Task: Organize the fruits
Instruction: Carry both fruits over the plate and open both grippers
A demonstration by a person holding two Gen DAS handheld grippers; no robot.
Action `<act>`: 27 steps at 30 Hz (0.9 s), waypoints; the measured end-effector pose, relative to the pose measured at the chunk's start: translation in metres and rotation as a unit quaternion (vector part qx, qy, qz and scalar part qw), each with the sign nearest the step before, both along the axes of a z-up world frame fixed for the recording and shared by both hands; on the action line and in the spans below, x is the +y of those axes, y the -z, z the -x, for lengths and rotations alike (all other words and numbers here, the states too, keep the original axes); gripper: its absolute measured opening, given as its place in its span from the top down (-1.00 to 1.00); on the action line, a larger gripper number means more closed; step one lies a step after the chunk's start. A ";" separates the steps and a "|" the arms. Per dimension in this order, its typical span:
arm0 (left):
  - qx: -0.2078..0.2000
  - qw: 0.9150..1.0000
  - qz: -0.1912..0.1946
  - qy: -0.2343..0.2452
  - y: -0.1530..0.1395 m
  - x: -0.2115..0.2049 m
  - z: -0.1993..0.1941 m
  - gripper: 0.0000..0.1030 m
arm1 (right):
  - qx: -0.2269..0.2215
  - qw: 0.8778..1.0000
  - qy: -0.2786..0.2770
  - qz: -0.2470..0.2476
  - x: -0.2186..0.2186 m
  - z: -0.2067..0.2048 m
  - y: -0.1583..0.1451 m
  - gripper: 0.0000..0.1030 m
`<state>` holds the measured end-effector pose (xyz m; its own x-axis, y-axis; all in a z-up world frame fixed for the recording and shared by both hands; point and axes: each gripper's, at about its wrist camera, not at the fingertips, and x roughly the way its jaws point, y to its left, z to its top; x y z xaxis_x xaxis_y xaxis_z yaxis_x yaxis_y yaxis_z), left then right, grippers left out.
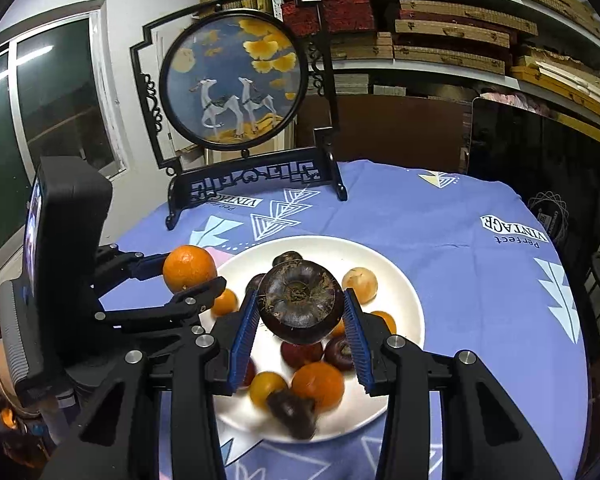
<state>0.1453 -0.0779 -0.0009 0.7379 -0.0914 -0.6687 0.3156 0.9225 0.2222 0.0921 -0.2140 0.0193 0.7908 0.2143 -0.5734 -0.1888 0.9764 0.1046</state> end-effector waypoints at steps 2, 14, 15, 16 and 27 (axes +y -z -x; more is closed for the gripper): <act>0.004 1.000 -0.001 0.000 0.002 -0.001 -0.007 0.14 | 0.006 1.000 0.003 0.002 -0.001 -0.009 0.003 0.17; 0.032 0.999 -0.009 -0.007 0.024 -0.013 -0.043 0.14 | 0.036 0.999 0.004 -0.011 0.001 -0.057 0.018 0.17; 0.034 0.999 -0.008 -0.008 0.025 -0.012 -0.045 0.14 | 0.038 0.999 0.003 -0.012 0.002 -0.060 0.019 0.17; 0.036 0.999 -0.009 -0.009 0.026 -0.012 -0.047 0.14 | 0.039 0.999 0.004 -0.012 0.003 -0.063 0.020 0.17; 0.048 0.999 -0.015 -0.004 0.040 -0.015 -0.053 0.14 | 0.063 0.998 0.016 -0.012 0.003 -0.083 0.037 0.17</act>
<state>0.1982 -0.0926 -0.0405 0.6704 -0.0644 -0.7392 0.3298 0.9183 0.2191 0.1747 -0.2106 -0.0178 0.7192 0.2048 -0.6639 -0.1415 0.9787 0.1487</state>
